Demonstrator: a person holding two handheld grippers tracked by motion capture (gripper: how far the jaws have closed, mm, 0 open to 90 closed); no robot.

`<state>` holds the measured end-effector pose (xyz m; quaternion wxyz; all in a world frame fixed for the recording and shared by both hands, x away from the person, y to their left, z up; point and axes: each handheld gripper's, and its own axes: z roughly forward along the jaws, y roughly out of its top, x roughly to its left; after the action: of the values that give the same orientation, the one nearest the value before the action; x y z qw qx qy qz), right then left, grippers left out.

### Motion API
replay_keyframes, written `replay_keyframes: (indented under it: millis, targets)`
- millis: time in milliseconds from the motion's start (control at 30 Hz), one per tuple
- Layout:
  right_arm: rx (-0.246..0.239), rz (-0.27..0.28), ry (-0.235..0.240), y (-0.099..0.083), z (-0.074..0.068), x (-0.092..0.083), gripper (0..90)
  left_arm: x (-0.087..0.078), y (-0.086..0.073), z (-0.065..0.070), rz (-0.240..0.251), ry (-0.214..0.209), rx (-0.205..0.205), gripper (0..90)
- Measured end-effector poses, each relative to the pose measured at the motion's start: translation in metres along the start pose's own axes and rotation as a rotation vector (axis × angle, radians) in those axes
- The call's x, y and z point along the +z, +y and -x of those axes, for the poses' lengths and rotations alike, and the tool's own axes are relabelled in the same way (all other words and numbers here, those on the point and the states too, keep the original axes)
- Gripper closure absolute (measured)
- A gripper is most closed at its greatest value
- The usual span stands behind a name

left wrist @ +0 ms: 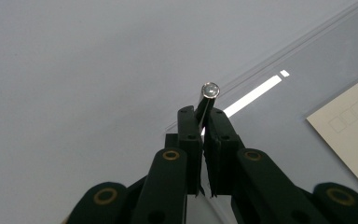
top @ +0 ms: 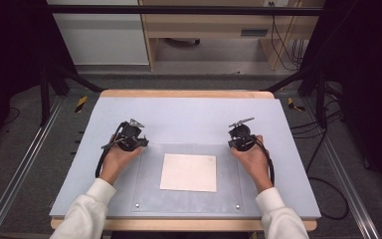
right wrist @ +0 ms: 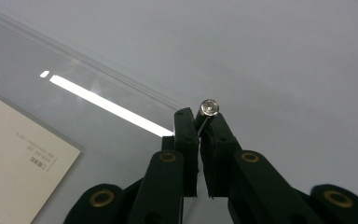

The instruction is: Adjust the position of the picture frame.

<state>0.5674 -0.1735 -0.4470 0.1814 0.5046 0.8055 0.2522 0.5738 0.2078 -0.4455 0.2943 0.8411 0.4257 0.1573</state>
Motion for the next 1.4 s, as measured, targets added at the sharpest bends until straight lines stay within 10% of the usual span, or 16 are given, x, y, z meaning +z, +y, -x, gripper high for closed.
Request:
replay_keyframes:
  millis: [1067,1400]
  targets:
    - [-0.004,0.040,0.025,-0.002,0.001,0.003,84.3,-0.002,-0.009,-0.001,0.039,0.001,-0.015,84.3]
    - [-0.023,0.180,0.003,-0.007,0.005,-0.016,61.9,-0.017,-0.011,-0.001,0.162,0.074,-0.041,44.8]
